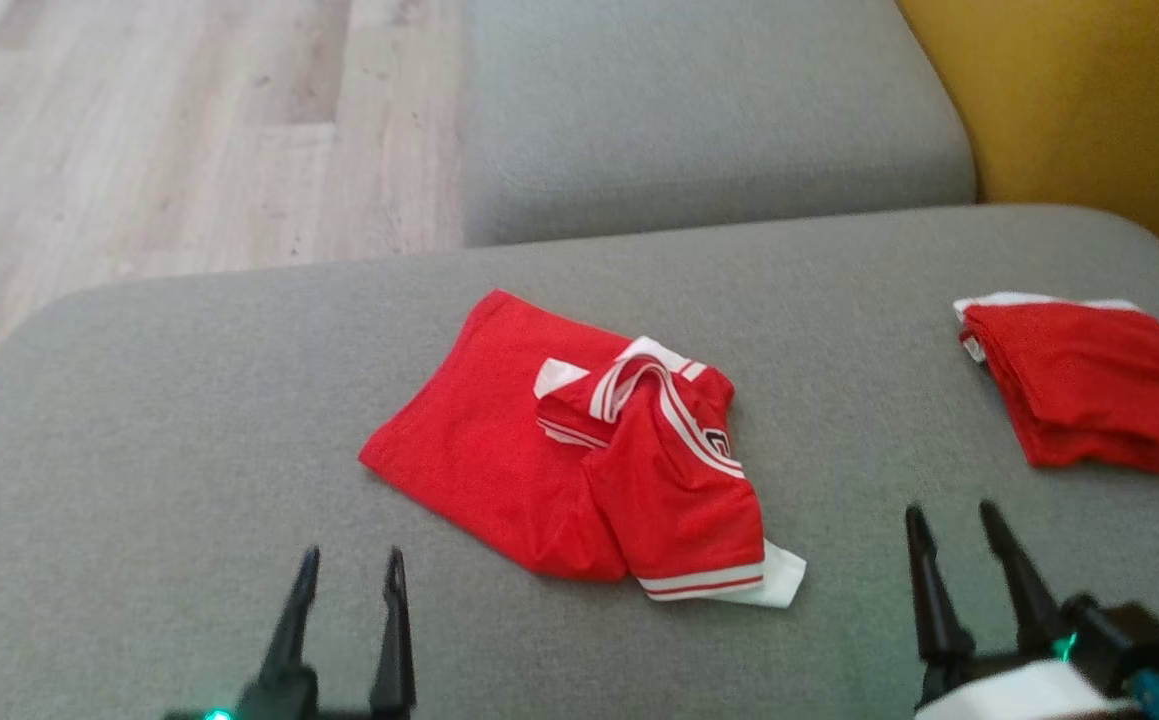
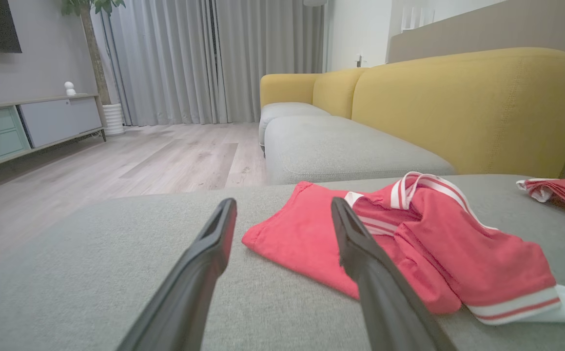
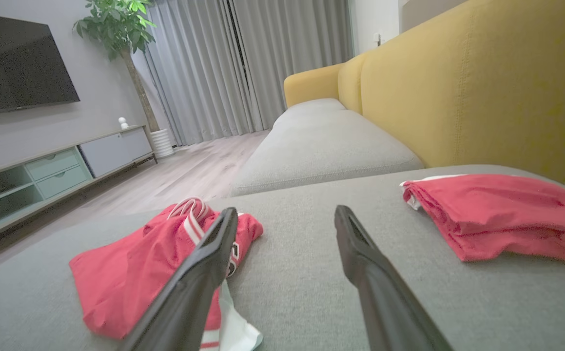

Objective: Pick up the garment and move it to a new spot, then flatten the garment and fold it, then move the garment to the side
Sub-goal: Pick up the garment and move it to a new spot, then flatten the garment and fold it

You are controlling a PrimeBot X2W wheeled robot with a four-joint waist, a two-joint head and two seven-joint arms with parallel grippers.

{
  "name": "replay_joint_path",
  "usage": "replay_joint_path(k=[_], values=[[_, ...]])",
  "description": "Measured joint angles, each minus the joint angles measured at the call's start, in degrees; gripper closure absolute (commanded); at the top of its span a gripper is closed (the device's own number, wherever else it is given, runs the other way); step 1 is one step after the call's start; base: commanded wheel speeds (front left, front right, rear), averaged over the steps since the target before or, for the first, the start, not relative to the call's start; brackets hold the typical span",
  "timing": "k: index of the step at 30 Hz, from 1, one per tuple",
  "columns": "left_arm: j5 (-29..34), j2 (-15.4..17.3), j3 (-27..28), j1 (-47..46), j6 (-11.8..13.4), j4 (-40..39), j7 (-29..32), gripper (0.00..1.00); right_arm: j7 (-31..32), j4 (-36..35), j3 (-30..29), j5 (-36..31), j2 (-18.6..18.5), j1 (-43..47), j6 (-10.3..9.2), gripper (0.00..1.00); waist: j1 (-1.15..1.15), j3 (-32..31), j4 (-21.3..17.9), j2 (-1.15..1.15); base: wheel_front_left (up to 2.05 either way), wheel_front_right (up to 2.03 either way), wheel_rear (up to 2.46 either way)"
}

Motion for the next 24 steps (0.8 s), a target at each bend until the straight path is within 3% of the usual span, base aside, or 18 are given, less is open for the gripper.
replay_joint_path(k=[8,24], values=[[5.03,-1.42,2.38,8.99,-1.13,-3.19,0.01,0.0,0.0,1.24,0.08,-0.67,1.09,3.47,0.0,0.0,0.01,-2.51,1.36,0.0,0.0,0.0,0.0],[9.0,-4.31,6.67,9.51,-4.9,-2.03,0.01,0.0,0.0,1.78,0.45,-1.2,1.68,3.46,0.0,0.0,0.02,-2.58,1.07,0.0,0.0,0.0,0.0]])
